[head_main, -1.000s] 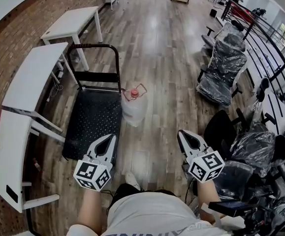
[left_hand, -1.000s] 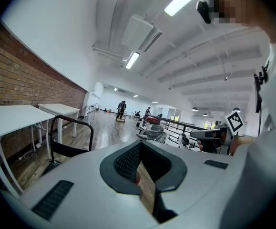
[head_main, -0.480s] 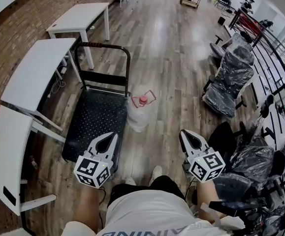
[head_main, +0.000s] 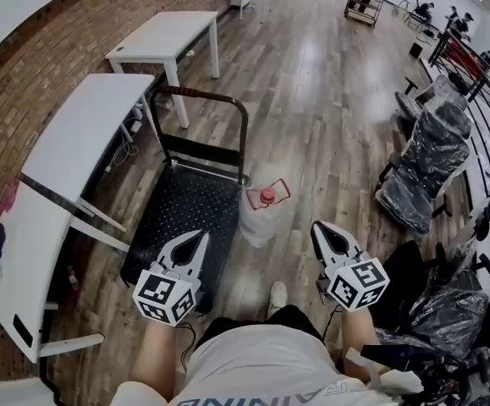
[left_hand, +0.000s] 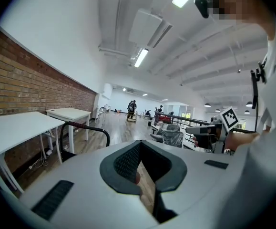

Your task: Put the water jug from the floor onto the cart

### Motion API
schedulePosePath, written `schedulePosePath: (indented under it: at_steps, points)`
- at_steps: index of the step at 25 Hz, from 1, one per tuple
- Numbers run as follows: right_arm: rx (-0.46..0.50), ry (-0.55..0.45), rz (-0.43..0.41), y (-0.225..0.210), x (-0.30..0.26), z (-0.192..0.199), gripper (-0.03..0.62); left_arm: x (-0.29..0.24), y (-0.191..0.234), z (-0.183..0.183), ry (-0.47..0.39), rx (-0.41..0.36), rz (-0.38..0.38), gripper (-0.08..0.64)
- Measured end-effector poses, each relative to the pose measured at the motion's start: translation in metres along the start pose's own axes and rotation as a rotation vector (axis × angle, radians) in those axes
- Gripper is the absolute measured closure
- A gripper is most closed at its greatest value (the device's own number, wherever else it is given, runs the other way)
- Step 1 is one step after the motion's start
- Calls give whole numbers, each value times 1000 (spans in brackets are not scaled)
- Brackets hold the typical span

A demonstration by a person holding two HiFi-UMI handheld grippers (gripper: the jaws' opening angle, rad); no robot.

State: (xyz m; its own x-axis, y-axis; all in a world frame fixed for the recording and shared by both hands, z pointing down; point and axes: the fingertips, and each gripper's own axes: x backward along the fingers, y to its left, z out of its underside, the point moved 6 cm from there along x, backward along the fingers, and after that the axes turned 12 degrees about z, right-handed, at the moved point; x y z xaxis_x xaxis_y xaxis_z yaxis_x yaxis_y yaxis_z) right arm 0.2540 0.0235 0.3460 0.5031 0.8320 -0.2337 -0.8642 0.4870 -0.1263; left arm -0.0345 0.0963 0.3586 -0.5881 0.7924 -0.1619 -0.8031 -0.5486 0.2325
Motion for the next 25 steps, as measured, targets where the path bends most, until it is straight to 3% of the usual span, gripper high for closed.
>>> schedulePosePath:
  at_steps: [4, 15, 20, 25]
  points:
    - [5, -6, -68, -32, -38, -14, 591, -35, 3, -14, 8, -16, -63, 560]
    - [-16, 35, -213, -108, -123, -28, 591, -92, 18, -28, 5, 51, -284, 560]
    - [-51, 66, -220, -118, -146, -22, 591, -106, 28, -28, 43, 67, -306, 560]
    - [-46, 89, -199, -118, -161, -16, 591, -125, 50, -28, 49, 75, -270, 560]
